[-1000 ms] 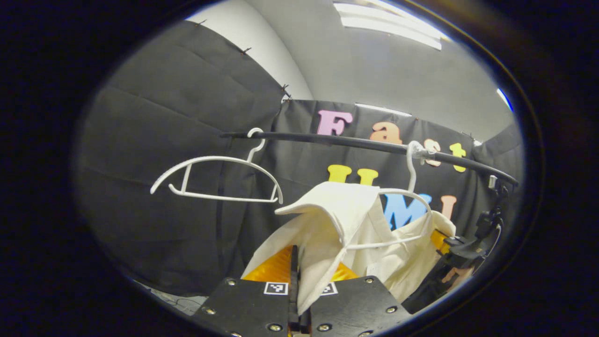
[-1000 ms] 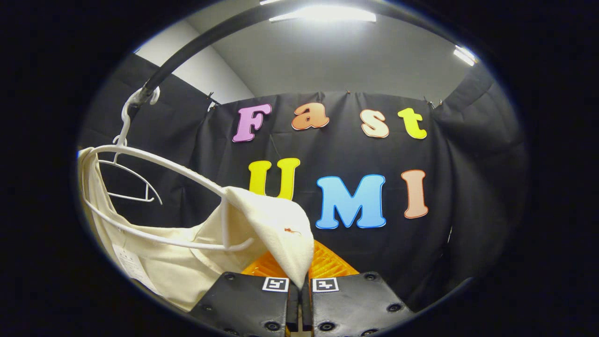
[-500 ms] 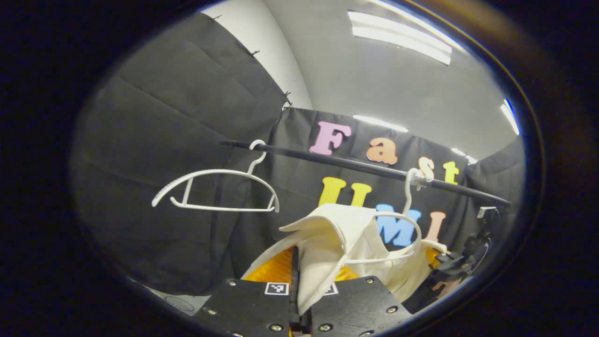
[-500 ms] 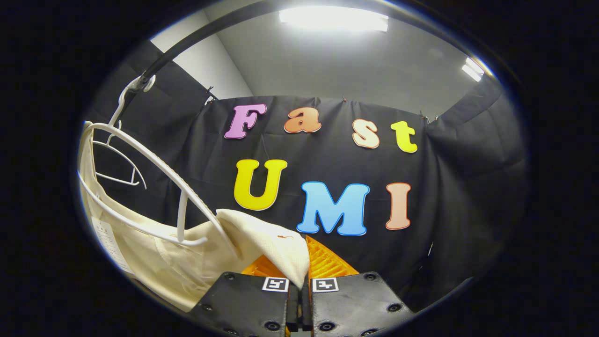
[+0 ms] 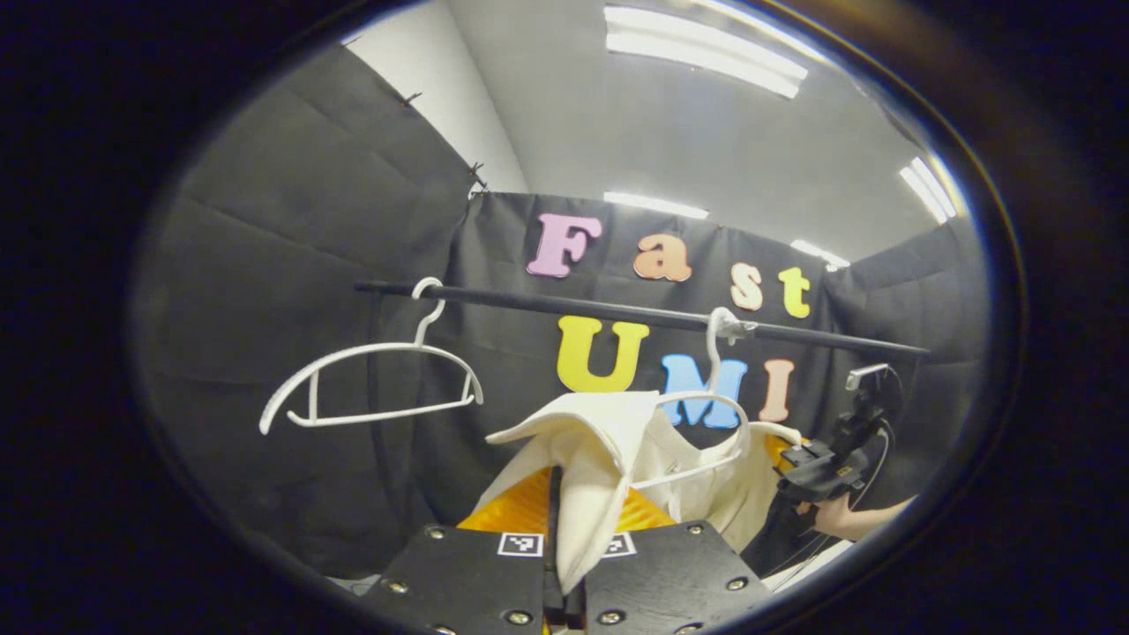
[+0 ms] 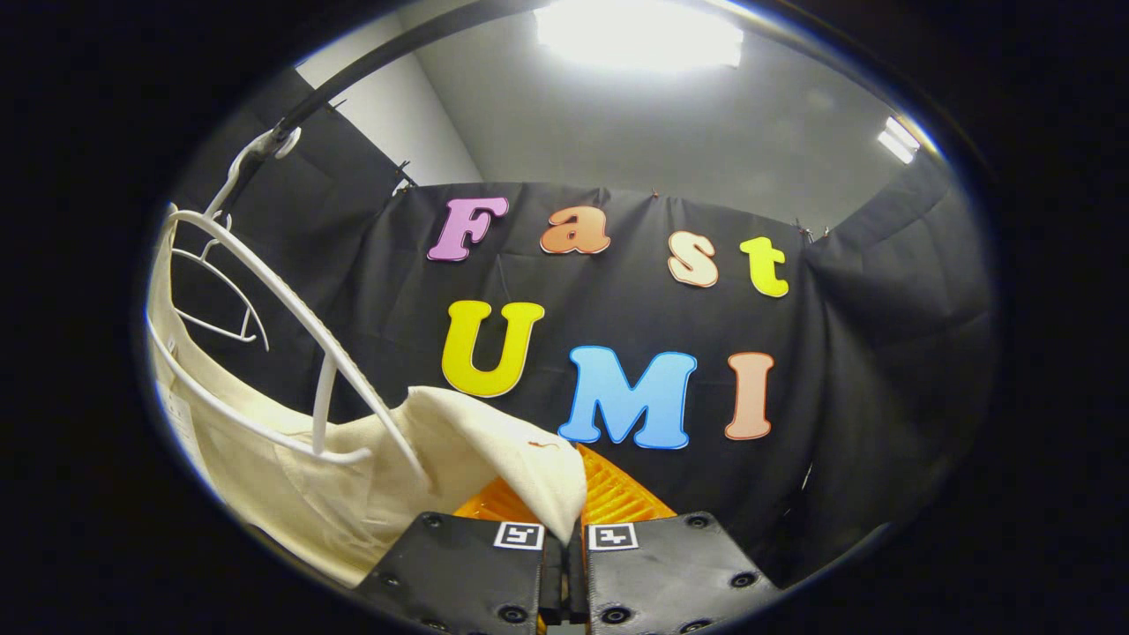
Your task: Grasp the clothes on the hanger with both hands and then place them into the laundry hamper below.
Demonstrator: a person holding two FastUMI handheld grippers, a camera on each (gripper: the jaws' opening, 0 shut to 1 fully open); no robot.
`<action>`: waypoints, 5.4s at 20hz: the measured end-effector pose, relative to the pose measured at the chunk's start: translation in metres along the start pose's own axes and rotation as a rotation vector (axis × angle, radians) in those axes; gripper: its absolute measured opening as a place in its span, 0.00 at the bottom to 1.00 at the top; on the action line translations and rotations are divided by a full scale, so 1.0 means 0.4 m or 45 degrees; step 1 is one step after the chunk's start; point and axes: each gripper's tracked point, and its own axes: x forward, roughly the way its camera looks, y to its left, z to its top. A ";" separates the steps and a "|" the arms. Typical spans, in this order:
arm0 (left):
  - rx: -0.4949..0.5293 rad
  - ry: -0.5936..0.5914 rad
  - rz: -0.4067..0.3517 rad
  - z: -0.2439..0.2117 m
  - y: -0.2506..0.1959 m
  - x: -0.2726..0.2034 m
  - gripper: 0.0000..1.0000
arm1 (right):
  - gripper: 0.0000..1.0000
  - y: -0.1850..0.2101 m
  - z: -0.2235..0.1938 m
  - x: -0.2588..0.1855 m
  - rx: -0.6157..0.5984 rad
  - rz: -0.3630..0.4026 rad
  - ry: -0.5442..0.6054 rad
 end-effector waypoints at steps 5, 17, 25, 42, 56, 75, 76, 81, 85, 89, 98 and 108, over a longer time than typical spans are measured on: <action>-0.014 -0.027 0.069 0.030 0.122 -0.053 0.03 | 0.04 0.007 0.005 -0.002 0.008 0.006 -0.009; -0.089 0.175 0.204 -0.207 0.249 -0.052 0.02 | 0.05 -0.003 -0.113 0.010 -0.002 -0.022 0.128; -0.151 0.254 0.215 -0.308 0.253 -0.092 0.02 | 0.04 -0.013 -0.194 0.007 0.030 -0.027 0.256; -0.079 0.295 0.247 -0.333 0.251 -0.193 0.02 | 0.05 -0.004 -0.171 -0.232 -0.129 0.058 0.313; 0.129 0.468 -0.032 -0.482 0.188 -0.235 0.03 | 0.05 0.153 -0.220 -0.531 0.260 0.085 0.591; 0.136 0.779 -0.210 -0.828 0.073 -0.302 0.05 | 0.05 0.203 -0.475 -0.718 0.381 0.007 0.992; 0.154 0.797 -0.208 -0.845 0.073 -0.305 0.05 | 0.05 0.206 -0.486 -0.719 0.393 0.006 1.019; 0.175 0.859 -0.167 -0.883 0.077 -0.298 0.05 | 0.06 0.217 -0.548 -0.751 0.397 0.031 1.126; 0.220 0.884 -0.118 -0.896 0.111 -0.299 0.05 | 0.05 0.212 -0.576 -0.747 0.415 0.057 1.173; 0.208 0.931 -0.085 -0.904 0.114 -0.305 0.05 | 0.08 0.246 -0.605 -0.758 0.419 0.113 1.222; 0.184 1.058 -0.117 -0.921 0.114 -0.324 0.02 | 0.16 0.296 -0.657 -0.801 0.432 0.161 1.389; -0.010 1.212 -0.042 -1.030 0.135 -0.420 0.96 | 0.98 0.232 -0.623 -0.854 0.353 0.125 1.394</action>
